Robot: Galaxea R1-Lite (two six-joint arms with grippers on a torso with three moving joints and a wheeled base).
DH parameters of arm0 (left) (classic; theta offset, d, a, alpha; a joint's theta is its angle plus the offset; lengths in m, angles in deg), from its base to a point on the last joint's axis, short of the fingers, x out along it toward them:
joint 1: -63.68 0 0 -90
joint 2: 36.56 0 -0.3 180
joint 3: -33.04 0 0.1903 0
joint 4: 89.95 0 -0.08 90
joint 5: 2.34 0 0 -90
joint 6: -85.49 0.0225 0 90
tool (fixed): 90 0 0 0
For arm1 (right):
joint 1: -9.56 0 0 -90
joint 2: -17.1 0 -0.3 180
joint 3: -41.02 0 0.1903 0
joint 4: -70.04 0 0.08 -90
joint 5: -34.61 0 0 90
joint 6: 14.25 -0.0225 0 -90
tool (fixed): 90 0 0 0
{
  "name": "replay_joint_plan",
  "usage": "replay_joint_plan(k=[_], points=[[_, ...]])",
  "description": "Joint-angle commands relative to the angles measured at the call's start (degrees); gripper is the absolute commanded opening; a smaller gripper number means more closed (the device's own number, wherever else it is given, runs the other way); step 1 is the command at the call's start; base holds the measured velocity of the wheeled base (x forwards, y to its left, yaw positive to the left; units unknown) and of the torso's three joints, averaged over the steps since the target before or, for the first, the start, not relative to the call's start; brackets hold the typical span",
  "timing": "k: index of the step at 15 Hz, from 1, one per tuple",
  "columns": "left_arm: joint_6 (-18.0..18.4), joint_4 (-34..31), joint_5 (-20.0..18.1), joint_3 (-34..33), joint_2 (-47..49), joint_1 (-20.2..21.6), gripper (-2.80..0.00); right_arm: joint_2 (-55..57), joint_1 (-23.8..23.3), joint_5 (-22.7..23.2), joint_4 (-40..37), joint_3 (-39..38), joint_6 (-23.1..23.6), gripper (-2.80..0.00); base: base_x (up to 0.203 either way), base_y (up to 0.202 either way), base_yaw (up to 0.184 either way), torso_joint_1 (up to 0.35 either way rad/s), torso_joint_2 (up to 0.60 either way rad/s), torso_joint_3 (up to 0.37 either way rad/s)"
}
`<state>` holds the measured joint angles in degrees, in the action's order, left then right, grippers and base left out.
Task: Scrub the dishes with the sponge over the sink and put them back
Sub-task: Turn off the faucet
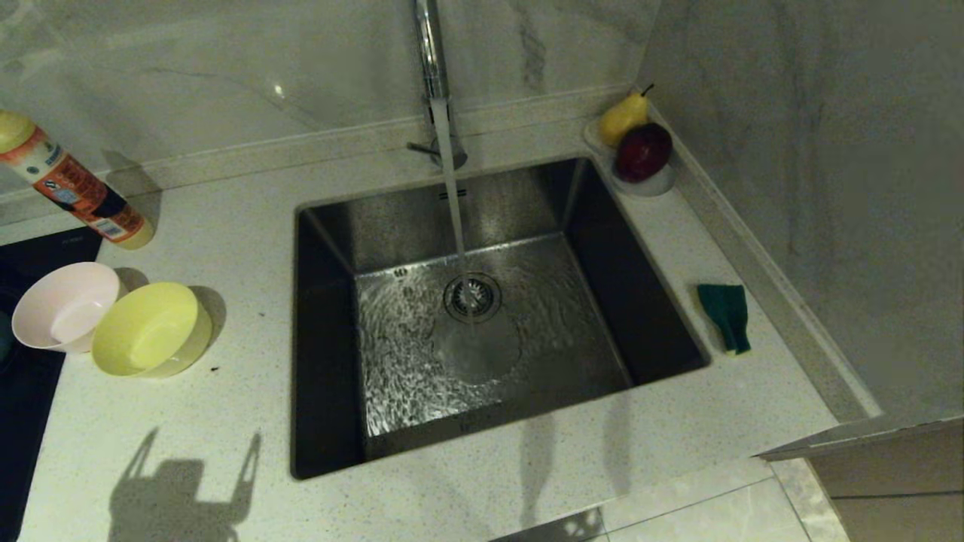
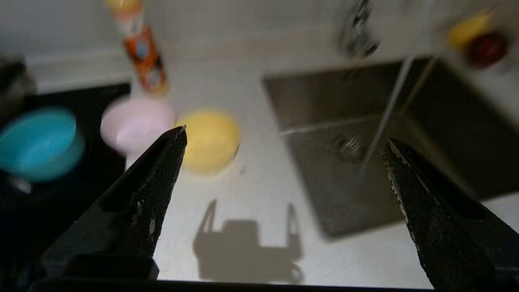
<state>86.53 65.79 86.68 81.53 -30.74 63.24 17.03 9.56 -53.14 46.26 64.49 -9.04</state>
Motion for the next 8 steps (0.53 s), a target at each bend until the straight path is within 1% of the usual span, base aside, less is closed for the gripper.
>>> replay_joint_plan(k=[1, 3, 4, 6, 8], points=[[-1.60, -3.92, -1.18, 13.30, 12.43, -0.04, 0.00, -0.01, 0.00, 0.03, -0.02, -0.01, 0.07, -2.80, 0.000, 0.000, 0.000, 0.000, 0.00, 0.000], [-5.13, -5.90, -3.25, 21.77, 22.89, -0.06, 0.00, -0.01, 0.00, 0.03, -0.02, -0.01, 0.07, -2.80, 0.000, 0.000, 0.000, 0.000, 0.00, 0.000], [-7.29, -6.48, -4.77, 24.95, 27.74, -0.07, 0.00, -0.01, 0.00, 0.03, -0.02, -0.01, 0.07, -2.80, 0.000, 0.000, 0.000, 0.000, 0.00, 0.000], [-13.42, -7.32, -9.06, 30.19, 37.14, -0.08, 0.00, -0.01, 0.00, 0.03, -0.02, -0.01, 0.07, -2.80, 0.000, 0.000, 0.000, 0.000, 0.00, 0.000], [-19.27, -7.64, -14.38, 33.31, 45.70, -0.08, 0.00, -0.01, 0.00, 0.03, -0.02, -0.01, 0.07, -2.80, 0.000, 0.000, 0.000, 0.000, 0.00, 0.000]])
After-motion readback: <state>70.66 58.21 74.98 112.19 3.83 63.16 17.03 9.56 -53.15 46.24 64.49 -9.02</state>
